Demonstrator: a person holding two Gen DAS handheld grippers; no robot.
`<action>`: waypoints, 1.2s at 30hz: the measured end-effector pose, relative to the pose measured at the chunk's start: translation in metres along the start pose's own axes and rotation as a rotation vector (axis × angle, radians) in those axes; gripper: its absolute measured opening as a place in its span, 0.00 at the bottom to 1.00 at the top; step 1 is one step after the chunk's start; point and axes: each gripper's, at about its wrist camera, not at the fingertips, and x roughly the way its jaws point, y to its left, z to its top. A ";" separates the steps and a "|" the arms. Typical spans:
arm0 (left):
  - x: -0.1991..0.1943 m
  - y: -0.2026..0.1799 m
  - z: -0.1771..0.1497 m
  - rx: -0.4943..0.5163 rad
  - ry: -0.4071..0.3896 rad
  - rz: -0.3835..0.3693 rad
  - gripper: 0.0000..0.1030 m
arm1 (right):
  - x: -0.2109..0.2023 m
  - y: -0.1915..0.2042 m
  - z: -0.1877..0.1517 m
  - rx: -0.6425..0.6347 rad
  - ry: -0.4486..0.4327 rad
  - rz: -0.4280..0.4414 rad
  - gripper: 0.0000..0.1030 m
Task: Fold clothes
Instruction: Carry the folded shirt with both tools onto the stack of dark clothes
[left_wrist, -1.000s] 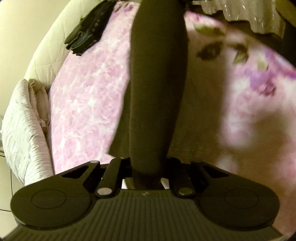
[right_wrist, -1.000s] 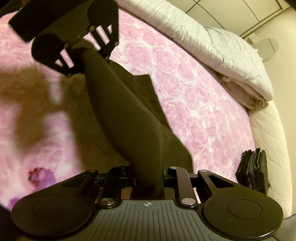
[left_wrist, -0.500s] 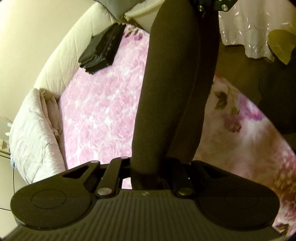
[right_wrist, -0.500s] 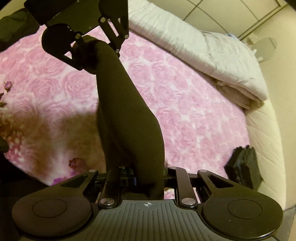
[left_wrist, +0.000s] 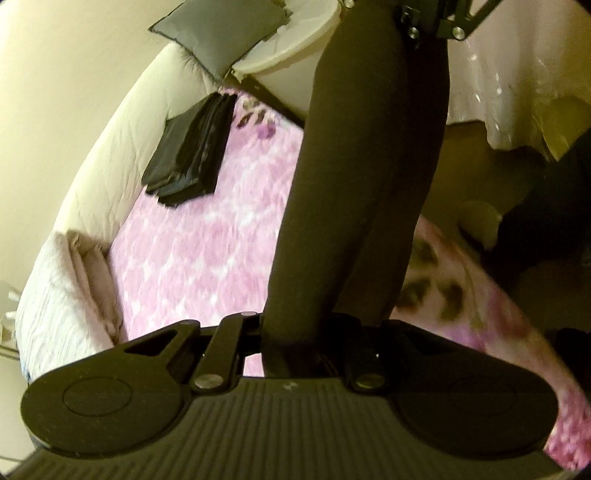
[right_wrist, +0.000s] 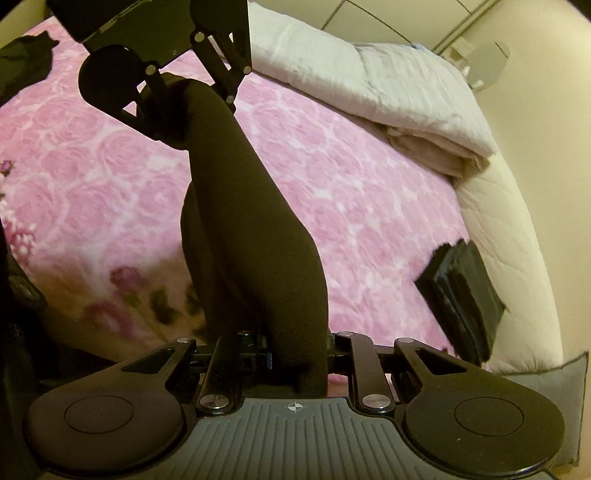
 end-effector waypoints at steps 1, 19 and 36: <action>0.009 0.006 0.017 0.002 -0.002 -0.002 0.11 | 0.001 -0.014 -0.011 0.010 -0.003 -0.002 0.18; 0.135 0.150 0.233 -0.100 -0.084 0.047 0.11 | 0.023 -0.285 -0.130 -0.003 -0.018 -0.078 0.18; 0.264 0.326 0.303 -0.135 -0.132 0.125 0.11 | 0.110 -0.493 -0.112 -0.071 -0.022 -0.099 0.18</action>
